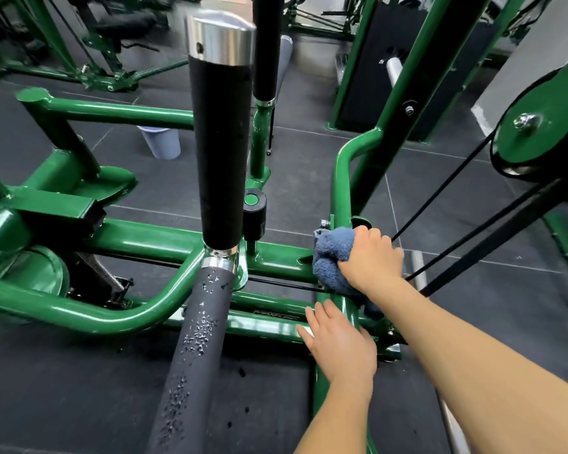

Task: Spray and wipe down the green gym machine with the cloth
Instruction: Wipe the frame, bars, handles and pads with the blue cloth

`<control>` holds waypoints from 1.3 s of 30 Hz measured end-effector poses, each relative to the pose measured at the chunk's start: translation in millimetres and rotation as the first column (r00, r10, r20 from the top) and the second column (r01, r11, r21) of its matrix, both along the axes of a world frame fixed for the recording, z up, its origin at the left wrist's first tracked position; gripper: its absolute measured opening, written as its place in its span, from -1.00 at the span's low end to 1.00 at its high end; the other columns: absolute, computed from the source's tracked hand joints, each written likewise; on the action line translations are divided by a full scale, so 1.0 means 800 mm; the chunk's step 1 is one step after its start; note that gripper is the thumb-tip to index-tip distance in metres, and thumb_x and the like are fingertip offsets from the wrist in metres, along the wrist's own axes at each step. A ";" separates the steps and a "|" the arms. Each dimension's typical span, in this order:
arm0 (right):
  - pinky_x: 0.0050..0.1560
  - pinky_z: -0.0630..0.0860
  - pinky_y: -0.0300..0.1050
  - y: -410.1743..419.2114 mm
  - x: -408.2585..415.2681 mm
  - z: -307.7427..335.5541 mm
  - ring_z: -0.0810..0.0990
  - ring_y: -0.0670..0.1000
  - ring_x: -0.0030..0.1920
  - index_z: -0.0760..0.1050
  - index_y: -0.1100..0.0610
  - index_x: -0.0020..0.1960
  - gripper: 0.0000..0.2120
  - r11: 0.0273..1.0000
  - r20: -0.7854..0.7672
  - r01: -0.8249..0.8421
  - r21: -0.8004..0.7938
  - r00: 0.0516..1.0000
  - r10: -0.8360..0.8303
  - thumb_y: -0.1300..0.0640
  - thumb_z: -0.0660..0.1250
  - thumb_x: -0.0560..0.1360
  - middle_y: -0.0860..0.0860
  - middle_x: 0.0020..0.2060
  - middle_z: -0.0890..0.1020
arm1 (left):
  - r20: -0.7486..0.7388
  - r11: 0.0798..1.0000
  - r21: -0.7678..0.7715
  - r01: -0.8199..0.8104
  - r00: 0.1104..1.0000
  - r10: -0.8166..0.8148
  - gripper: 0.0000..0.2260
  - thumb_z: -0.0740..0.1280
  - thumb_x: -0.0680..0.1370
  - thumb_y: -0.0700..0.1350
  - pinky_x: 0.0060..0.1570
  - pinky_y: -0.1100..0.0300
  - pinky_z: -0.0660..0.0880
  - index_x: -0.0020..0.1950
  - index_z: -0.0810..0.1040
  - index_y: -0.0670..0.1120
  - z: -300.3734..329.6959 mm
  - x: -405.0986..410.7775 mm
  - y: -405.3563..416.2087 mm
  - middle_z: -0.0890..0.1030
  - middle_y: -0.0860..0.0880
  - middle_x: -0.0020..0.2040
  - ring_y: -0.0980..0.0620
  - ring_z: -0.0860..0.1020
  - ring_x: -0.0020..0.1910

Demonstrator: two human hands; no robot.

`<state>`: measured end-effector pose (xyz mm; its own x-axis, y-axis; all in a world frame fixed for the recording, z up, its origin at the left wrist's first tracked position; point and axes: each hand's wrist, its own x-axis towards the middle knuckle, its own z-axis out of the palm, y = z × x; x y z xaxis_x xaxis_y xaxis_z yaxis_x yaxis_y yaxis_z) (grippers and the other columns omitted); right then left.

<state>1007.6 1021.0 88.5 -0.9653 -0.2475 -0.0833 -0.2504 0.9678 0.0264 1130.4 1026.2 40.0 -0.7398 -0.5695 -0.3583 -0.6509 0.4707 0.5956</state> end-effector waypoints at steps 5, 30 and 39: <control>0.17 0.36 0.11 -0.017 -0.025 -0.004 0.44 0.19 0.25 0.30 0.15 0.25 -0.55 0.981 0.030 0.151 -0.125 0.989 -0.148 -0.05 0.33 0.48 0.10 0.22 0.43 | 0.013 1.000 -0.002 -0.009 1.000 0.009 -0.41 0.29 0.52 0.02 0.51 -0.11 -0.09 0.49 0.18 -0.08 -0.001 -0.005 -0.002 0.25 0.01 0.50 -0.05 0.04 0.55; 0.16 0.43 0.08 0.028 0.094 -0.004 0.42 0.17 0.29 0.27 0.14 0.29 -0.36 0.945 0.202 0.272 -0.182 0.951 -0.235 -0.26 0.33 0.43 0.11 0.26 0.41 | 0.334 0.958 0.161 0.238 0.900 -0.279 -0.07 0.26 0.49 0.22 0.44 -0.27 -0.15 0.56 -0.23 -0.21 0.036 0.063 -0.014 -0.08 -0.12 0.59 -0.13 -0.19 0.56; 0.20 0.42 0.05 0.064 0.195 -0.008 0.39 0.18 0.30 0.21 0.12 0.35 -0.28 0.957 0.285 0.282 -0.074 0.925 -0.251 -0.27 0.35 0.40 0.09 0.28 0.38 | 0.389 0.881 0.176 0.440 0.791 -0.473 -0.17 0.35 0.44 0.17 0.44 -0.22 0.05 0.55 0.05 -0.15 0.062 0.117 -0.030 0.15 -0.09 0.53 -0.10 0.00 0.54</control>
<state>1163.9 1072.0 82.4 -0.9418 -0.0068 -0.3361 0.0346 0.9925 -0.1172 1224.2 1002.0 89.4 -0.6831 -0.1635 -0.7118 -0.5611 0.7414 0.3681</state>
